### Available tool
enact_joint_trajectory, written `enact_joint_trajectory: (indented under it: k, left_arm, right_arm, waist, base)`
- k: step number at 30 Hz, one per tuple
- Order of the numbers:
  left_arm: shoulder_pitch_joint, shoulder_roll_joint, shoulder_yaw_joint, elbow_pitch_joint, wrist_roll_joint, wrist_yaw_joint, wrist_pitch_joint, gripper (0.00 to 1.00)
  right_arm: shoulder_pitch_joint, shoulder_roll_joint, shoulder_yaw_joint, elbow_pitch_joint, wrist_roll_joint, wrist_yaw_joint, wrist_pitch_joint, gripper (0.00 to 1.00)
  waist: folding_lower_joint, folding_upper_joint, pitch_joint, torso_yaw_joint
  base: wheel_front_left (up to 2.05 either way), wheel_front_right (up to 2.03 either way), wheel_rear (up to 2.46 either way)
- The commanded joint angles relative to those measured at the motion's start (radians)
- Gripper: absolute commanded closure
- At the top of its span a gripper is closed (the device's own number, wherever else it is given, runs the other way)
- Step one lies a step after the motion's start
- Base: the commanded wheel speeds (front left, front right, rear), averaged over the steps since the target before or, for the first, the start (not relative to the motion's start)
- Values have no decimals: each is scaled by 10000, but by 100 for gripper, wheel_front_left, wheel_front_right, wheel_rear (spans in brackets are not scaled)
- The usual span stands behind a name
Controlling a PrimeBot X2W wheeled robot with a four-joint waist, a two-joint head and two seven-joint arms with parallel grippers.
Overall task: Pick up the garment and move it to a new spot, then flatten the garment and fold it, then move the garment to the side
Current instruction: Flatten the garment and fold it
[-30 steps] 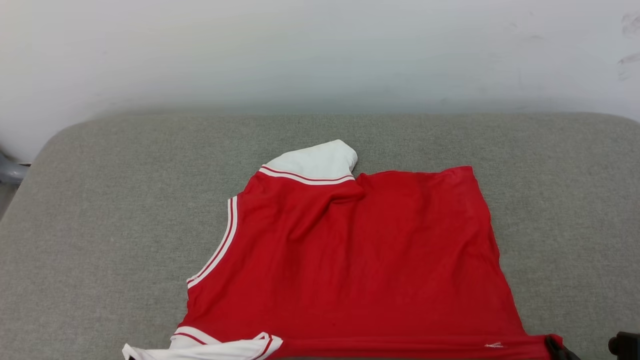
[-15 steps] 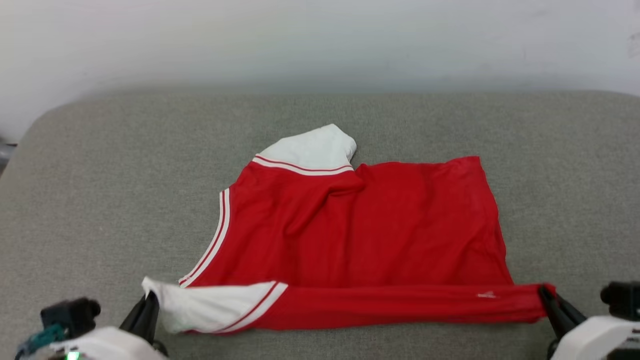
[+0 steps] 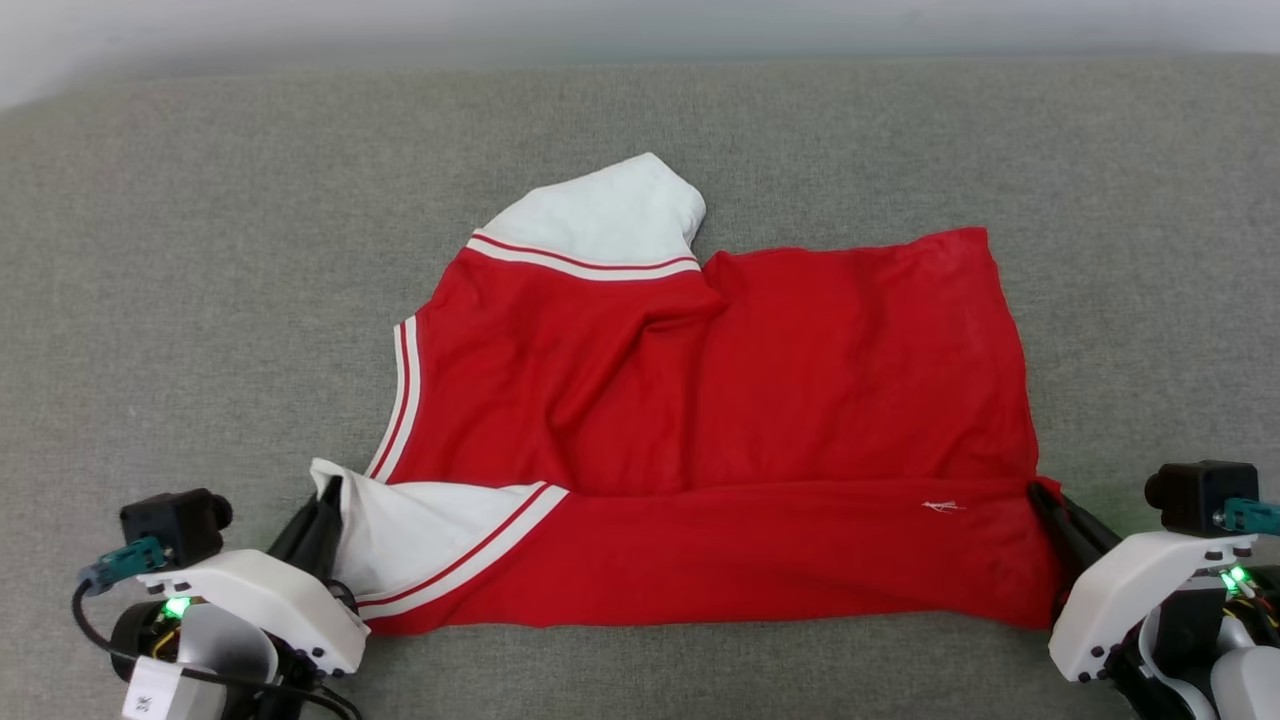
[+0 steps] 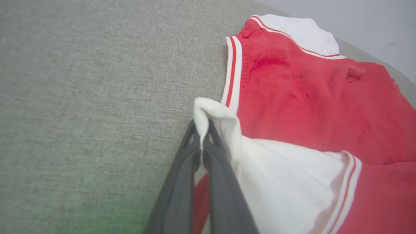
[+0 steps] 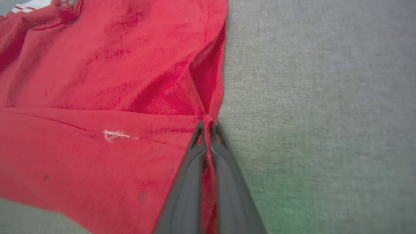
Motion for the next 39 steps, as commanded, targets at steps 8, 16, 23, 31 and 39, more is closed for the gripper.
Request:
enact_joint_trajectory:
  k: [8,16,23,31,39]
  left_arm:
    - [-448,-204,-451,1178,-245,-353,612,77]
    - [-657,-57,-294,1768,-66,-141,236,0]
    - [-565,367,-81,1737,-79,113,420,0]
    - [-378,1516,-79,390,-930,40,2997,0]
    - [554,2137,-176,-1347,-2358,861,6086,0]
  right_arm:
    - [-509,-86,559,1300,341,-15,-562,80]
    - [-552,-159,523,1537,378,-12,-2041,0]
    - [-153,207,-273,862,-515,-12,-3265,0]
    - [733,978,-912,-924,-1447,-12,-2874,0]
    - [1173,1415,-1102,-1616,-1595,-12,-2339,0]
  waist:
    - [-3,-1,236,0]
    - [-3,-1,-426,0]
    - [-3,-1,-1143,-14]
    - [-3,-1,-1627,-74]
    - [-3,-1,-1496,-232]
  base:
    - [0,0,0]
    - [0,0,0]
    - [0,0,0]
    - [0,0,0]
    - [0,0,0]
